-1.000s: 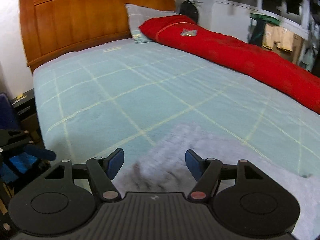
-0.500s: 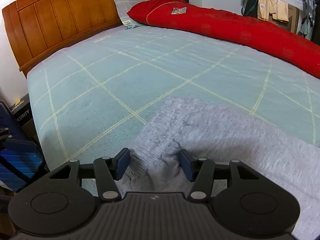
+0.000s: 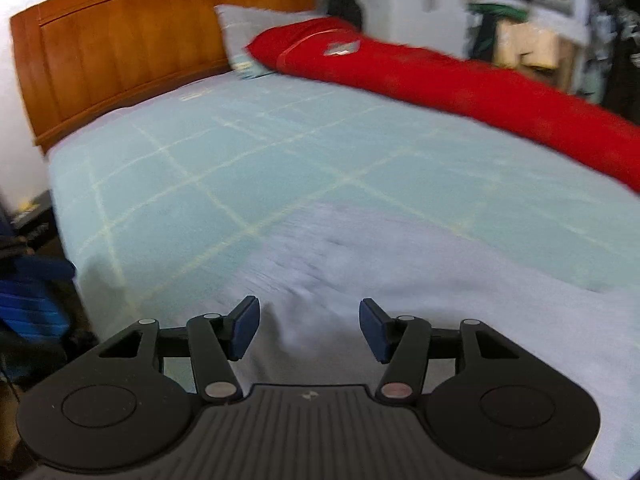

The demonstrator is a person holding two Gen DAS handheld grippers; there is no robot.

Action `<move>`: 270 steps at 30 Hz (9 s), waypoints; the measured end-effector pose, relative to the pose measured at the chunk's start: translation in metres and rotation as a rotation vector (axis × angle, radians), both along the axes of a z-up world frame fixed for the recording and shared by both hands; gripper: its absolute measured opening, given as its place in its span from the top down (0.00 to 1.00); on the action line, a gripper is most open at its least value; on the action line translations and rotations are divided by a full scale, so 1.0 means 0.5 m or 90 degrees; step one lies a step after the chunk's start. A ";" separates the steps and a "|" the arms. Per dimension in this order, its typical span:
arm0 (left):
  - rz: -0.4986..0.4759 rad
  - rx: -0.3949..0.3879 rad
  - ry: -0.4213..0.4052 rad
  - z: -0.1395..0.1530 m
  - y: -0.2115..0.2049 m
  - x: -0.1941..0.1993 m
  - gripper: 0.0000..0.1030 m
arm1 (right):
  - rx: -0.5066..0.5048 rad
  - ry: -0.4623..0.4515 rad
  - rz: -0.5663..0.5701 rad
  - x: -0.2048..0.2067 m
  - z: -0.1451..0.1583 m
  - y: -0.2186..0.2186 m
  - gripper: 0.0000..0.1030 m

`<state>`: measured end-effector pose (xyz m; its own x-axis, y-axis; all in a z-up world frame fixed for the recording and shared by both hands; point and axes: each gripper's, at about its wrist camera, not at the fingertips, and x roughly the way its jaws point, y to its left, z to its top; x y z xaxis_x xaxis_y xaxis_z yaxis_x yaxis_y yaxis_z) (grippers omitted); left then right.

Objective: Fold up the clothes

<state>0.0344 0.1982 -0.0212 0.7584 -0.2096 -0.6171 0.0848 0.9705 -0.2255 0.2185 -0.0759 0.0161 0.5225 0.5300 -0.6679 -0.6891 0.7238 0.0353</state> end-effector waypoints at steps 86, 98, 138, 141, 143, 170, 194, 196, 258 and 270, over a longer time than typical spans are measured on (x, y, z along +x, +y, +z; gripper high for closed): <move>-0.406 -0.123 0.149 0.016 -0.454 0.569 0.01 | 0.091 -0.015 -0.137 -0.023 -0.129 -0.305 0.00; -0.356 -0.108 0.203 -0.114 -0.562 0.753 0.01 | 0.069 -0.061 -0.112 -0.063 -0.193 -0.292 0.00; -0.290 -0.057 0.139 -0.033 -0.273 0.373 0.01 | 0.080 -0.059 -0.144 -0.153 -0.140 -0.296 0.00; -0.273 -0.065 0.165 -0.068 -0.257 0.351 0.01 | 0.079 -0.062 -0.149 -0.154 -0.135 -0.293 0.00; -0.260 -0.071 0.169 -0.079 -0.246 0.338 0.01 | 0.081 -0.063 -0.151 -0.157 -0.131 -0.290 0.00; -0.179 -0.168 0.195 -0.115 -0.145 0.556 0.01 | 0.113 0.015 0.025 -0.028 -0.161 -0.101 0.00; -0.002 -0.382 0.216 -0.166 0.134 0.331 0.01 | 0.239 0.039 -0.187 -0.088 -0.111 -0.372 0.00; -0.014 -0.399 0.212 -0.176 0.135 0.342 0.01 | 0.230 0.043 -0.191 -0.088 -0.116 -0.368 0.00; -0.169 -0.442 0.243 -0.263 0.110 0.444 0.58 | 0.366 0.269 -0.234 0.149 -0.158 -0.504 0.00; -0.182 -0.452 0.248 -0.275 0.140 0.439 0.58 | 0.469 0.458 -0.142 0.391 -0.247 -0.440 0.00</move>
